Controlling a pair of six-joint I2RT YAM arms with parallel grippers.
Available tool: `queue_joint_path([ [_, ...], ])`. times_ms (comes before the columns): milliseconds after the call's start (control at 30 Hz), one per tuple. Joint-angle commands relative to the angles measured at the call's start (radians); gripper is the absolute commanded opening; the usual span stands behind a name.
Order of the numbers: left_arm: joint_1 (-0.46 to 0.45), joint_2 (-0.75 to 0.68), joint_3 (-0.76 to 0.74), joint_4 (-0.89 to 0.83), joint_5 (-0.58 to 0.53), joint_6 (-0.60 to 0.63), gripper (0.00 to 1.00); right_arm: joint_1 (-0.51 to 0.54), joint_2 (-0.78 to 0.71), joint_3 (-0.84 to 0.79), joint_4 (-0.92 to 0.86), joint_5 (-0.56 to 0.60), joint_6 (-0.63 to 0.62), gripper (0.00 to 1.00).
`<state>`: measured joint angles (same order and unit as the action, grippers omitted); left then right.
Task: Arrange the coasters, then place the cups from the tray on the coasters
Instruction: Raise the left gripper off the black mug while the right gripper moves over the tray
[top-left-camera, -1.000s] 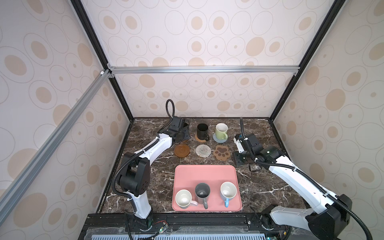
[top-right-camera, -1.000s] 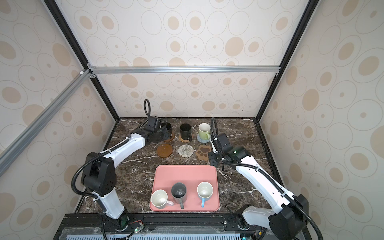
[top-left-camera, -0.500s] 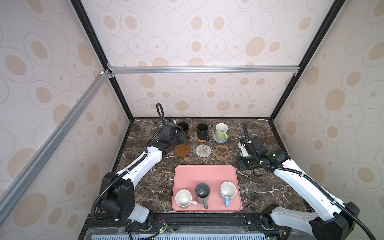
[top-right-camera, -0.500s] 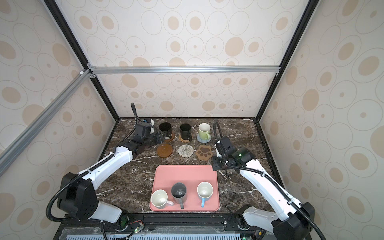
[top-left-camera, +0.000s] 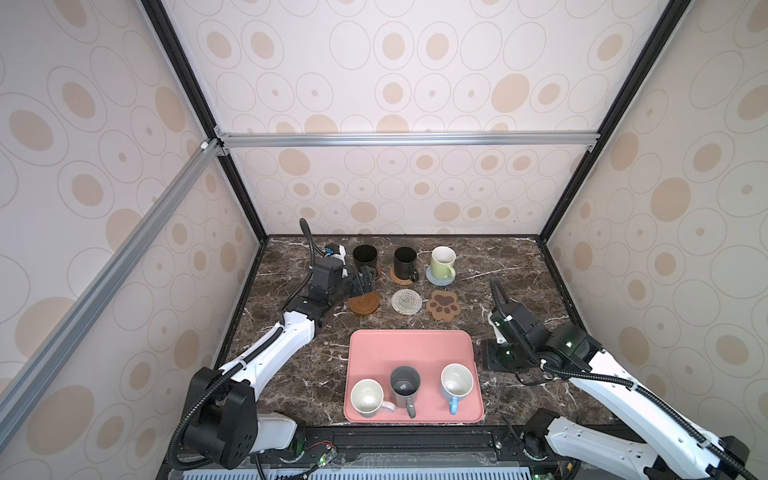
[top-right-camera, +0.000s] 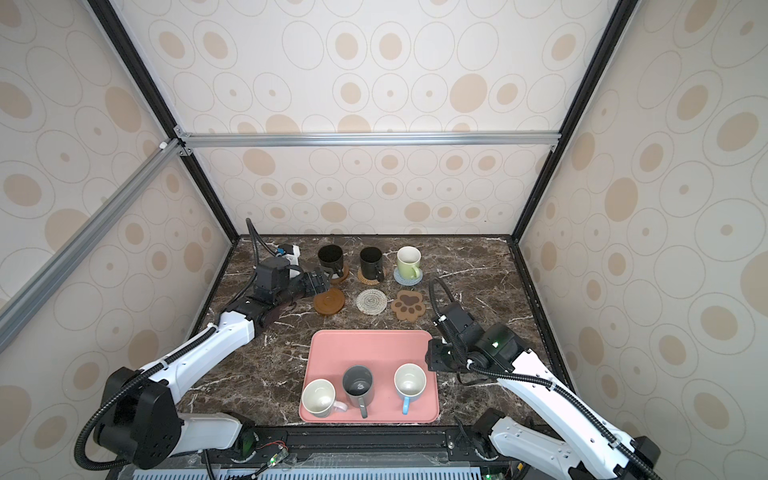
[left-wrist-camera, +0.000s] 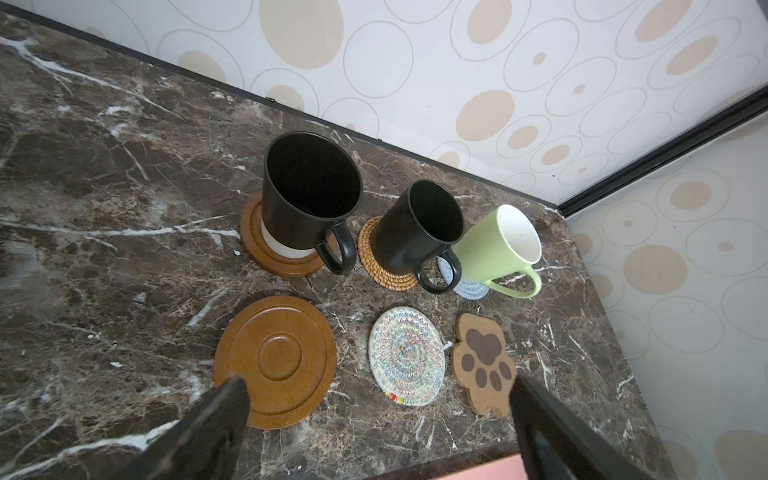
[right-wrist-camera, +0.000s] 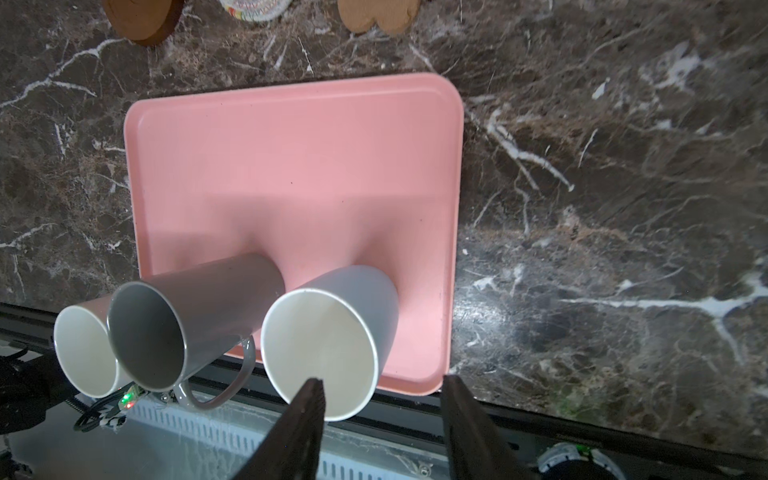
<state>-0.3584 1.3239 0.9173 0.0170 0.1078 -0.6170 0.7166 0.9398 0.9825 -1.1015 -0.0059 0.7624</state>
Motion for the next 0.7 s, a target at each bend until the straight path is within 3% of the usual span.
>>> queue_joint_path([
  [0,0.015,-0.033,-0.026,0.062,0.001,-0.014,1.00,0.069,0.021,0.000,-0.030,0.030,0.120,0.51],
  [333,0.030,-0.090,-0.091,0.075,-0.023,-0.041,1.00,0.360,0.127,0.025,-0.075,0.117,0.299,0.54],
  [667,0.041,-0.113,-0.125,0.079,-0.025,-0.059,1.00,0.527,0.214,0.043,-0.075,0.161,0.401,0.55],
])
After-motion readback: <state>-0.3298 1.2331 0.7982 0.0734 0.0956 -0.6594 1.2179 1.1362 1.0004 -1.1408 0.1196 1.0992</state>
